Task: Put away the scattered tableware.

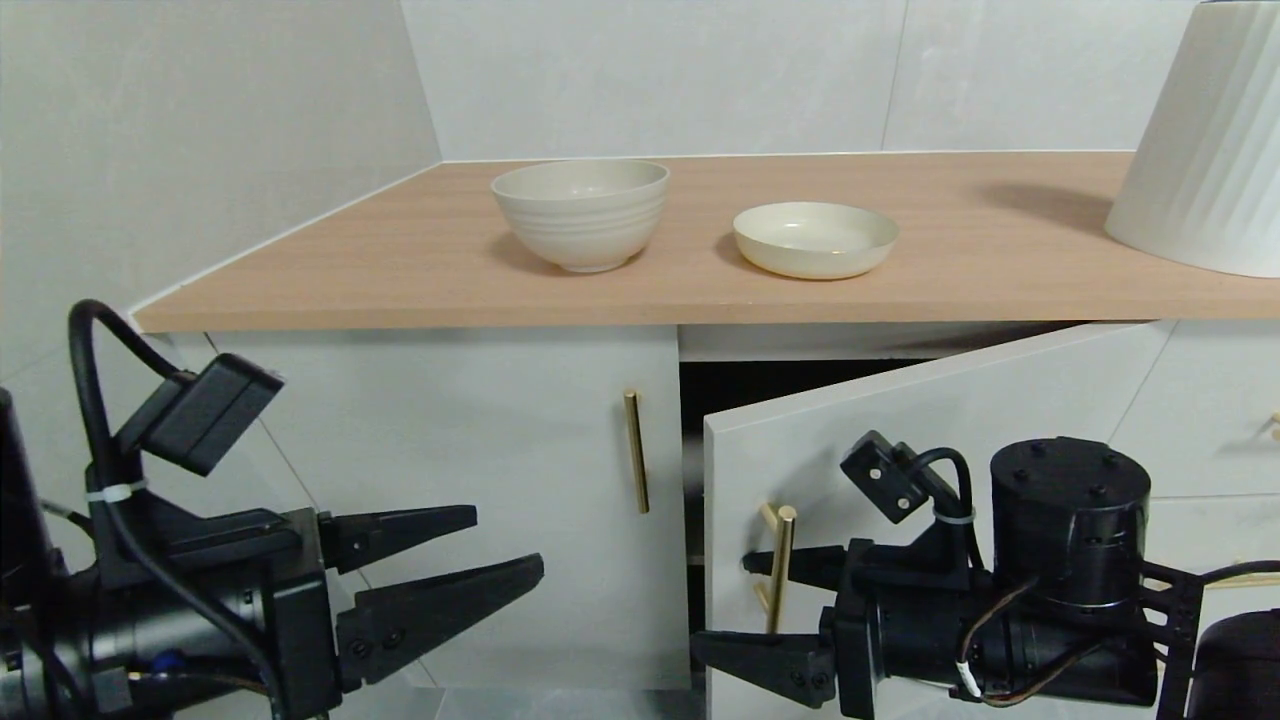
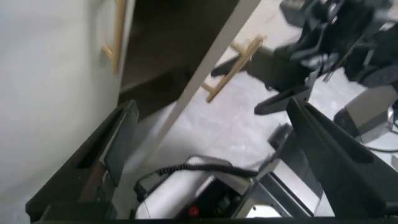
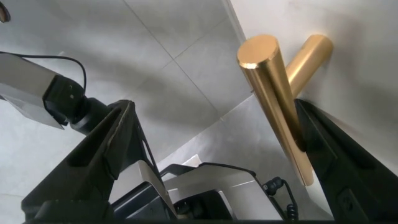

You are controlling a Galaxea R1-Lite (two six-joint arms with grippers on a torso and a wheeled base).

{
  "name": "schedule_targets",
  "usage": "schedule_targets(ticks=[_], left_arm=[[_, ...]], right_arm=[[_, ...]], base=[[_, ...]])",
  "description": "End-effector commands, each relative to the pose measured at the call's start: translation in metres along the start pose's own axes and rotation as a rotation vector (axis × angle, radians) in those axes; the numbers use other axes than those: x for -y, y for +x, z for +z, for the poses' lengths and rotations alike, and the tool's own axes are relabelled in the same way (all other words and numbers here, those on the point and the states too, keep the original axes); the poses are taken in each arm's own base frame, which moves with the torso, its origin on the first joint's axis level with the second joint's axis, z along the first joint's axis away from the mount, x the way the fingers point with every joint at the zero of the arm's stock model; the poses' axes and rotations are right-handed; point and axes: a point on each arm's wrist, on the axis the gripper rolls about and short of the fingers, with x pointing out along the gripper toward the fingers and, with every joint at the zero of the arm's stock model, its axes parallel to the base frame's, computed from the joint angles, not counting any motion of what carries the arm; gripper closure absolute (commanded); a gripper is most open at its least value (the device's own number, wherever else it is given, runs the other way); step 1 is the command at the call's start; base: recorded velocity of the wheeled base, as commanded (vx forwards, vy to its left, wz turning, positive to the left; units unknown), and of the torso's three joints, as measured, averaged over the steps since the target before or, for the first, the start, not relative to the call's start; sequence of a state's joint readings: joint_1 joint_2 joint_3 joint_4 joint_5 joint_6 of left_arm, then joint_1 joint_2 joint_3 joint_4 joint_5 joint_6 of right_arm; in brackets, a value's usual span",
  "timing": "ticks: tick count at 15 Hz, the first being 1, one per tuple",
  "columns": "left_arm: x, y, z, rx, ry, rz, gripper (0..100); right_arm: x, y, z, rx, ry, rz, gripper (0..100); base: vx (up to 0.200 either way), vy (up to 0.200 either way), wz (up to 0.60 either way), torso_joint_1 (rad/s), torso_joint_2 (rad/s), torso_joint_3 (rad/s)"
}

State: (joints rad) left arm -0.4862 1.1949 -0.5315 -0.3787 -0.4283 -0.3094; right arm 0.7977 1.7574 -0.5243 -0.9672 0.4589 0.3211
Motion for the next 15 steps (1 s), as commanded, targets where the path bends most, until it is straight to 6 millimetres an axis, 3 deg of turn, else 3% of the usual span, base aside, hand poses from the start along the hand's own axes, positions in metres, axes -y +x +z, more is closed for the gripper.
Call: schedule_targets(ticks=[1,2,3,7,8,15], left_arm=[[-0.004,0.009,-0.003,-0.035,-0.014,0.005,0],[-0.005,0.014,-0.004,-0.045,-0.014,-0.001,0],[-0.005,0.016,-0.004,-0.049,-0.015,-0.002,100],[-0.015,0.050,0.000,-0.036,0.012,-0.025,100],[-0.023,0.067,0.000,-0.015,0.035,-0.027,100],[-0.047,0.140,-0.027,0.002,0.068,-0.084,100]], right_arm=[[0.002,0.002,-0.002,-0.009,0.004,-0.002,0],[0.002,0.002,-0.002,-0.009,0.006,-0.002,0],[0.002,0.002,-0.002,-0.010,0.006,-0.002,0],[0.003,0.004,-0.004,-0.016,0.010,-0.006,0],[0.003,0.003,-0.004,-0.013,0.009,-0.006,0],[0.003,0.003,-0.001,0.009,-0.001,-0.002,0]], base=[[0.000,0.000,0.00,0.000,0.00,0.000],[0.000,0.000,0.00,0.000,0.00,0.000],[0.000,0.000,0.00,0.000,0.00,0.000],[0.000,0.000,0.00,0.000,0.00,0.000],[0.000,0.000,0.00,0.000,0.00,0.000],[0.000,0.000,0.00,0.000,0.00,0.000]])
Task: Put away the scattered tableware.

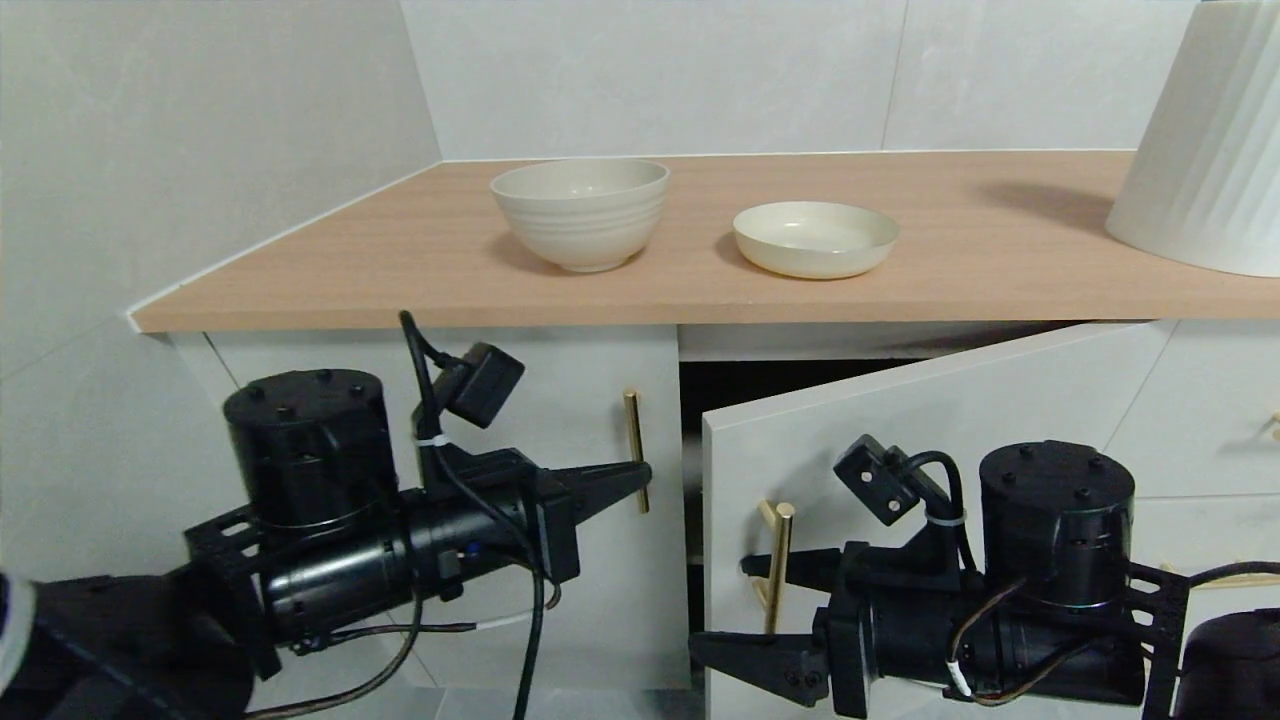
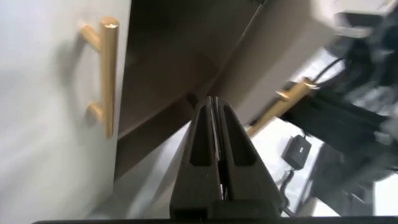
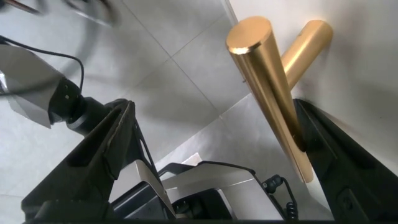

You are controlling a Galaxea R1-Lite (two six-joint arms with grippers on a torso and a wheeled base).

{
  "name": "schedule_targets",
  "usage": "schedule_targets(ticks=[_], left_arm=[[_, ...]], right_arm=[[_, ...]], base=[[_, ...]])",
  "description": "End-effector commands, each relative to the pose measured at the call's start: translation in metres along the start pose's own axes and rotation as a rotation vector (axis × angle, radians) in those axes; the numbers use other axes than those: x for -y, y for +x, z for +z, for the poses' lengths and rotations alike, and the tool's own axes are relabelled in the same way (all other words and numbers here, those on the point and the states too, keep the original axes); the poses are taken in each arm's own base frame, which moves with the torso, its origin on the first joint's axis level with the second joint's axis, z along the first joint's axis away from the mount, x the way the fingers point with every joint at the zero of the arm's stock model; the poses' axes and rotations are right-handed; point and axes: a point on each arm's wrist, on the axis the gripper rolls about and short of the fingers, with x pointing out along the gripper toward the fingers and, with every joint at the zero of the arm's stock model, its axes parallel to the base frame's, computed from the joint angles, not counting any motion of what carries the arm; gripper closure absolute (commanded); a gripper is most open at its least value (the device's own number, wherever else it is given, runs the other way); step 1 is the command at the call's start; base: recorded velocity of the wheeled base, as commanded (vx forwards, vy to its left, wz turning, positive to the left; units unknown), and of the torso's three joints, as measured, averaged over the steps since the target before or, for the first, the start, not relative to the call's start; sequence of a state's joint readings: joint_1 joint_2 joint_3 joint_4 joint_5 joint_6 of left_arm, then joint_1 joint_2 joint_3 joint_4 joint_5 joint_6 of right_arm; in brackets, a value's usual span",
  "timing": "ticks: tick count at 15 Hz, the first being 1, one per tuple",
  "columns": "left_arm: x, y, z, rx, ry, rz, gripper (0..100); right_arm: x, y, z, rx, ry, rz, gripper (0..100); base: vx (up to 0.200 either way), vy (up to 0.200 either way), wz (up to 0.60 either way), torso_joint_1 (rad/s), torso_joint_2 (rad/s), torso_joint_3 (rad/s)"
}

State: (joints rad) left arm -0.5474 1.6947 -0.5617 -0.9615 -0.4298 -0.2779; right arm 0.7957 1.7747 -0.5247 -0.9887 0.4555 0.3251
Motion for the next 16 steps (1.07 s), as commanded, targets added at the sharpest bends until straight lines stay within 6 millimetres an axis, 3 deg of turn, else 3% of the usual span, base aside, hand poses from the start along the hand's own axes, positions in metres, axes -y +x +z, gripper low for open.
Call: schedule_targets(ticks=[1,10,16], left_arm=[[-0.013,0.031,-0.027,-0.051,-0.005,-0.007,100],[-0.012,0.074,-0.031,0.017,0.052,-0.082,100],[0.012,0.091,-0.043,0.064,0.090,-0.176,100]], right_arm=[[0.000,0.001,0.000,0.002,-0.002,0.001,0],[0.000,-0.001,0.001,0.007,-0.006,-0.002,0],[0.000,-0.006,0.009,0.067,-0.023,-0.045,0]], base=[[0.000,0.000,0.00,0.000,0.00,0.000],[0.000,0.000,0.00,0.000,0.00,0.000],[0.000,0.000,0.00,0.000,0.00,0.000]])
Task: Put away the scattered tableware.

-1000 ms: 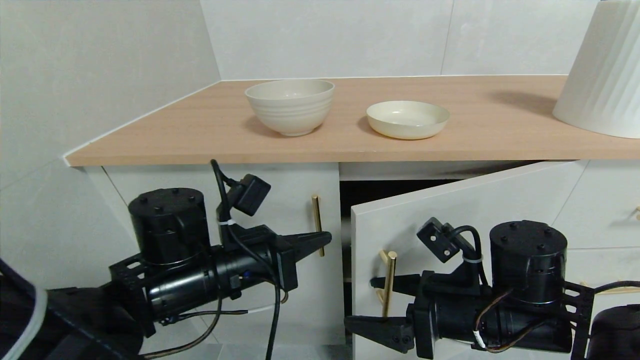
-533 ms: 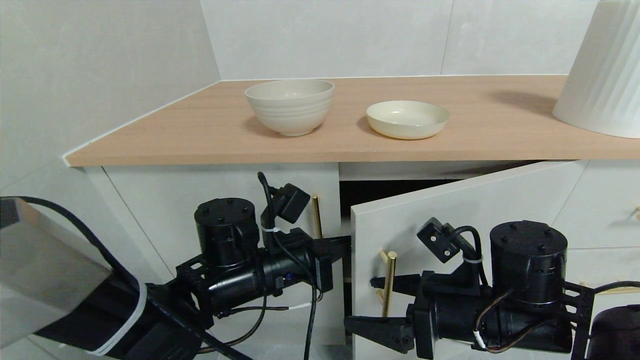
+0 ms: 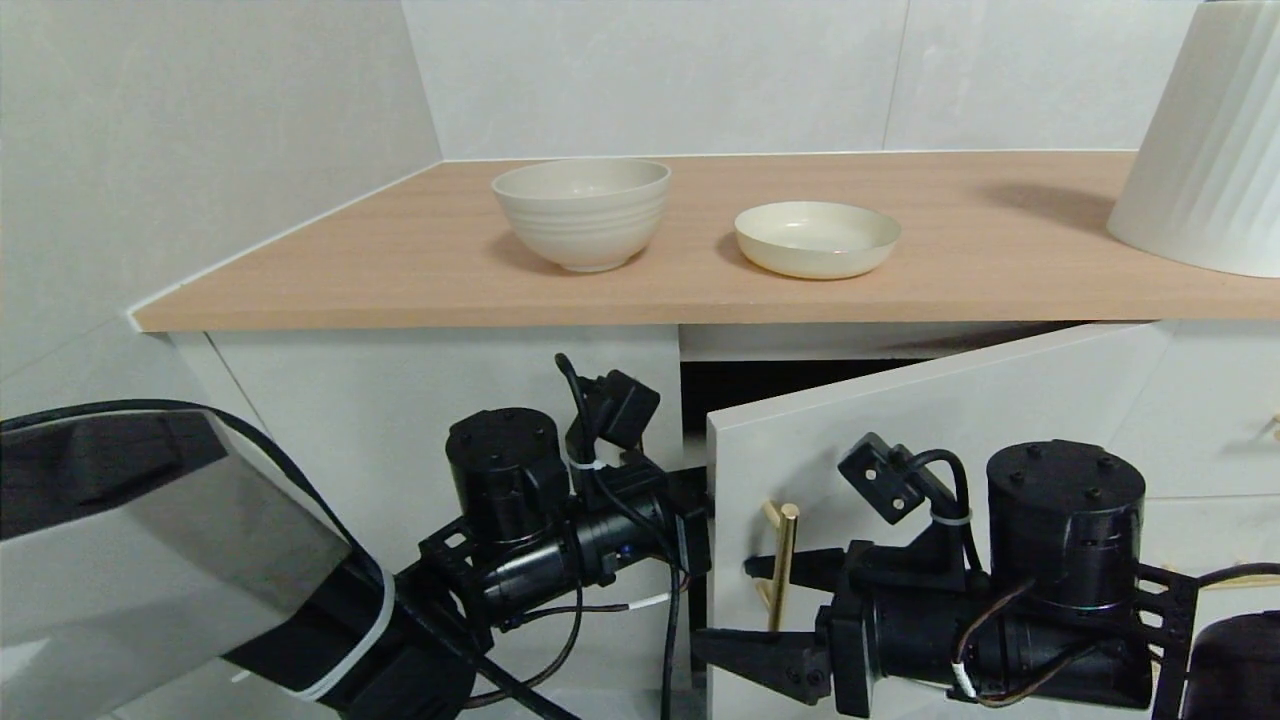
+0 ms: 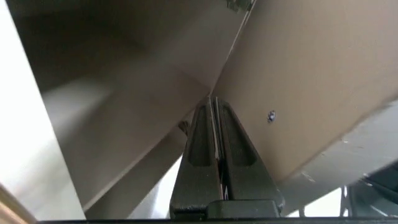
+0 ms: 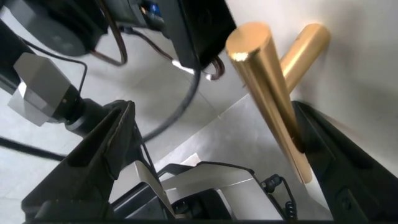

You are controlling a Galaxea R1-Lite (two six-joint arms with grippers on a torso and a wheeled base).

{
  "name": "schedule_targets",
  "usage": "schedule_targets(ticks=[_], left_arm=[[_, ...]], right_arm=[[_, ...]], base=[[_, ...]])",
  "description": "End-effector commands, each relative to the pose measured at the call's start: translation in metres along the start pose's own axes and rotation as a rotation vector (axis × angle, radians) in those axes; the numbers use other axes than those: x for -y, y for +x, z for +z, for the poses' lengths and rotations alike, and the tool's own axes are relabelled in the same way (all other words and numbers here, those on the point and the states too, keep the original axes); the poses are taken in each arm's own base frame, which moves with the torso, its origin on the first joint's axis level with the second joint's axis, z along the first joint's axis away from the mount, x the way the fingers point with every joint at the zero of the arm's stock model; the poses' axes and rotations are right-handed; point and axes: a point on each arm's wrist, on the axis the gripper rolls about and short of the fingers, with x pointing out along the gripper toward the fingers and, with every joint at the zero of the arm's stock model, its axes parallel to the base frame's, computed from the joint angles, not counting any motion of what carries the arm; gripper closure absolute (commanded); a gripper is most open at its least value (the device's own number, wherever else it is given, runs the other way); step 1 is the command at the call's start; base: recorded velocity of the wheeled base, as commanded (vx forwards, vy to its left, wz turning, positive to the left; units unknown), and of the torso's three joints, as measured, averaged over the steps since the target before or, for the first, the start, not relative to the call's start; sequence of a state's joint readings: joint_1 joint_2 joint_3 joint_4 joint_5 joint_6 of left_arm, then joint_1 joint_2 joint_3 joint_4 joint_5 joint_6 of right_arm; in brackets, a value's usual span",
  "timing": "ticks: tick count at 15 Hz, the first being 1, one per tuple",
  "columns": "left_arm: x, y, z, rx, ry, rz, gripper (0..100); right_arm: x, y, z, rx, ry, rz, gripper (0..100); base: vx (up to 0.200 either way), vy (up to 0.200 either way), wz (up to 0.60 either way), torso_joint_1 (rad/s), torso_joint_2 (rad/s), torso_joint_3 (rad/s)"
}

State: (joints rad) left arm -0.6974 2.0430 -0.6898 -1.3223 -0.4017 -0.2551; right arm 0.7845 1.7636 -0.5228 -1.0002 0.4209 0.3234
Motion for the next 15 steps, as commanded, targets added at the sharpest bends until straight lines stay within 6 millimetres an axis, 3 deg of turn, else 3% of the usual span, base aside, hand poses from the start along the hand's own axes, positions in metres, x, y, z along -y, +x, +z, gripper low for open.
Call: schedule_targets(ticks=[1,7,15], left_arm=[[0.005,0.006,-0.008,-0.009,0.000,-0.033,100],[0.005,0.008,-0.011,-0.001,0.004,-0.042,100],[0.009,0.012,-0.017,-0.019,-0.002,-0.059,100]], right_arm=[[0.001,-0.005,0.009,0.052,-0.017,-0.022,0],[0.022,-0.033,0.033,0.163,-0.055,-0.129,0],[0.006,-0.093,0.008,0.184,-0.045,-0.242,0]], base=[[0.000,0.000,0.00,0.000,0.00,0.000],[0.000,0.000,0.00,0.000,0.00,0.000],[0.000,0.000,0.00,0.000,0.00,0.000]])
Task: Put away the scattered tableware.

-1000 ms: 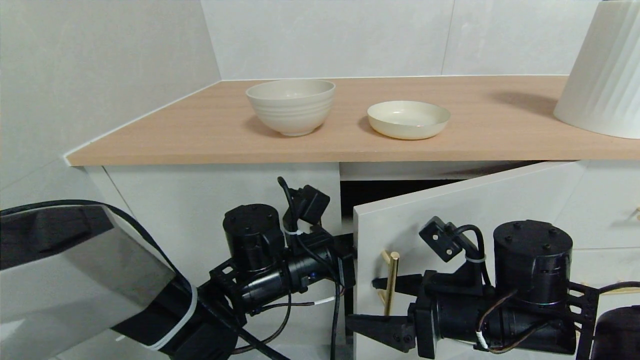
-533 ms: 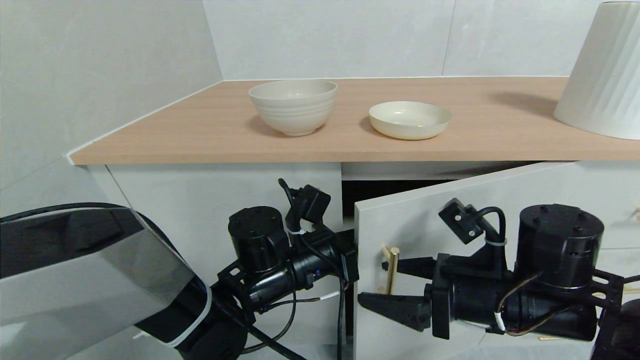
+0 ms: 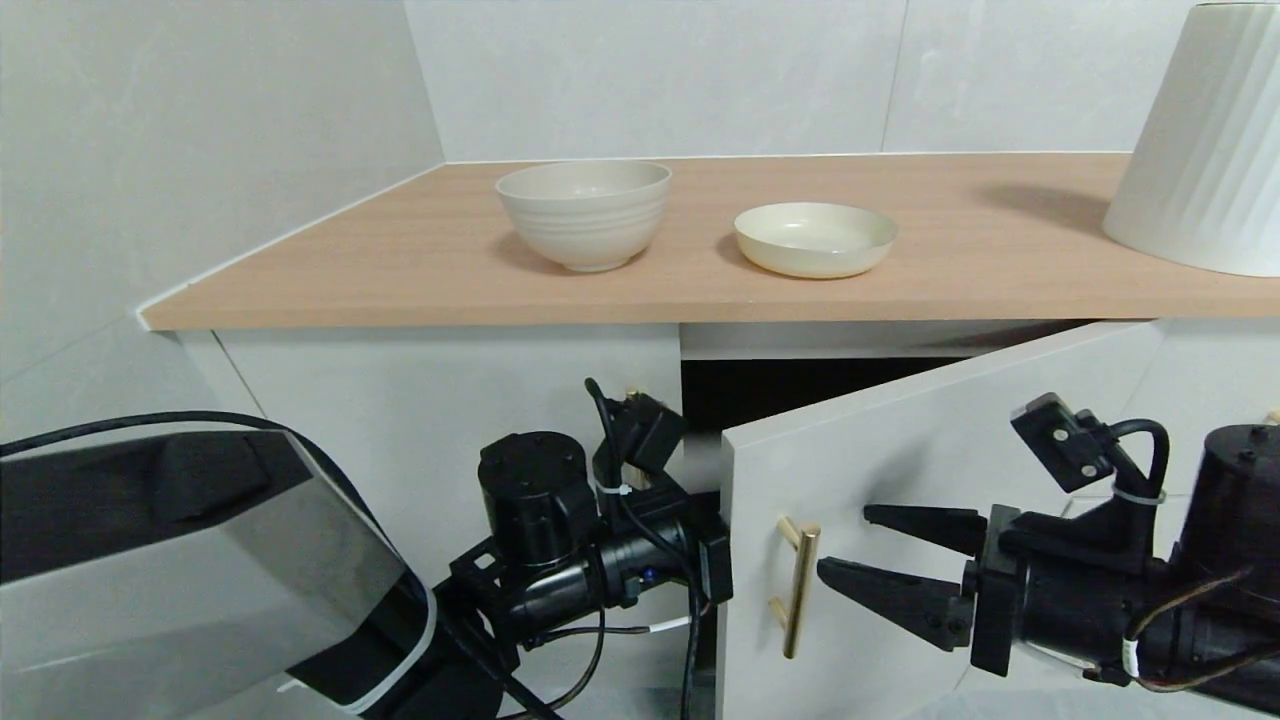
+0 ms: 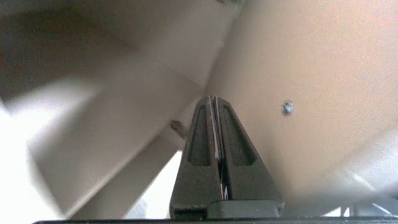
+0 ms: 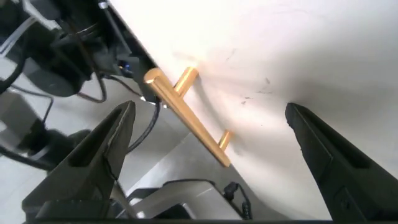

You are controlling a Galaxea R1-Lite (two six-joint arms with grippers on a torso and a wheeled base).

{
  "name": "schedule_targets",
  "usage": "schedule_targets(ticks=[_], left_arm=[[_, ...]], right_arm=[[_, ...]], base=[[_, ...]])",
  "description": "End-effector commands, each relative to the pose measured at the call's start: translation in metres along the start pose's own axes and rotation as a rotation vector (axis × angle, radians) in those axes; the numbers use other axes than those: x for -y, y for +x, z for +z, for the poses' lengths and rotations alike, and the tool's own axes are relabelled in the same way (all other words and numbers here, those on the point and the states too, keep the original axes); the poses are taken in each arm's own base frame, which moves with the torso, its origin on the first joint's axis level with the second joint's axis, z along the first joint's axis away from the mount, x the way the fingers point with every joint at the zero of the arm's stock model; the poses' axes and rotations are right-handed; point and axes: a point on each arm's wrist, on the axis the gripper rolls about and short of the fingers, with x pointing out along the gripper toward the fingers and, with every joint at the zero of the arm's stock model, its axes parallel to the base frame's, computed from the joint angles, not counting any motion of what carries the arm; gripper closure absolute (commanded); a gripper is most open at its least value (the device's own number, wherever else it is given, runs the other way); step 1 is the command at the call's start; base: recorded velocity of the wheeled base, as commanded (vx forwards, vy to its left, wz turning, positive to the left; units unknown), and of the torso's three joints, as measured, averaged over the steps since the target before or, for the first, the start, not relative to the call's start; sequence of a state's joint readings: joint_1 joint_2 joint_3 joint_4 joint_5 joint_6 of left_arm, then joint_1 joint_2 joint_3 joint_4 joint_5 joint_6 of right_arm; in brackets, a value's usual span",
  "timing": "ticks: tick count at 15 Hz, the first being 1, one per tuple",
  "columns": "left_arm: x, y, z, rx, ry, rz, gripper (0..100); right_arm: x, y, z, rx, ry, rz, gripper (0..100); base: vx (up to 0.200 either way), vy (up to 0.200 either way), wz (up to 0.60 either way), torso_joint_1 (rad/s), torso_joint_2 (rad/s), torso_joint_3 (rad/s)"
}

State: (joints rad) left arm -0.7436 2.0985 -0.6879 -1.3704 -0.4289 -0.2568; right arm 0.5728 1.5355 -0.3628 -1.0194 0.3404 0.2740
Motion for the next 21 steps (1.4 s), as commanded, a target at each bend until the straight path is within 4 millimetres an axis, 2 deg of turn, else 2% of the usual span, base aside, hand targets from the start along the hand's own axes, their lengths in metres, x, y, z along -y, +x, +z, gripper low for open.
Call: schedule_targets(ticks=[1,6,10,12,16,21], left_arm=[[-0.001,0.001,0.000,0.007,0.001,0.010,100],[-0.002,0.001,-0.003,0.000,-0.003,0.020,100],[0.004,0.005,-0.004,-0.001,-0.001,0.001,100],[0.001,0.012,-0.009,-0.006,-0.002,0.001,100],[-0.008,0.025,-0.020,-0.017,-0.007,0.002,100],[-0.001,0.020,-0.005,0.008,0.003,-0.006,100]], right_arm=[[-0.007,-0.024,-0.005,0.011,-0.002,0.003,0],[-0.013,-0.037,-0.001,0.050,-0.016,0.009,0],[-0.015,-0.040,0.003,0.071,-0.023,0.015,0],[-0.016,-0.041,0.004,0.078,-0.027,0.015,0],[-0.020,-0.047,0.012,0.118,-0.042,0.028,0],[-0.027,-0.060,0.031,0.172,-0.058,0.022,0]], base=[[0.000,0.000,0.00,0.000,0.00,0.000],[0.000,0.000,0.00,0.000,0.00,0.000],[-0.200,0.000,0.00,0.008,0.00,-0.002],[-0.200,0.000,0.00,-0.002,0.00,0.002],[0.000,0.000,0.00,0.000,0.00,0.000],[0.000,0.000,0.00,0.000,0.00,0.000]])
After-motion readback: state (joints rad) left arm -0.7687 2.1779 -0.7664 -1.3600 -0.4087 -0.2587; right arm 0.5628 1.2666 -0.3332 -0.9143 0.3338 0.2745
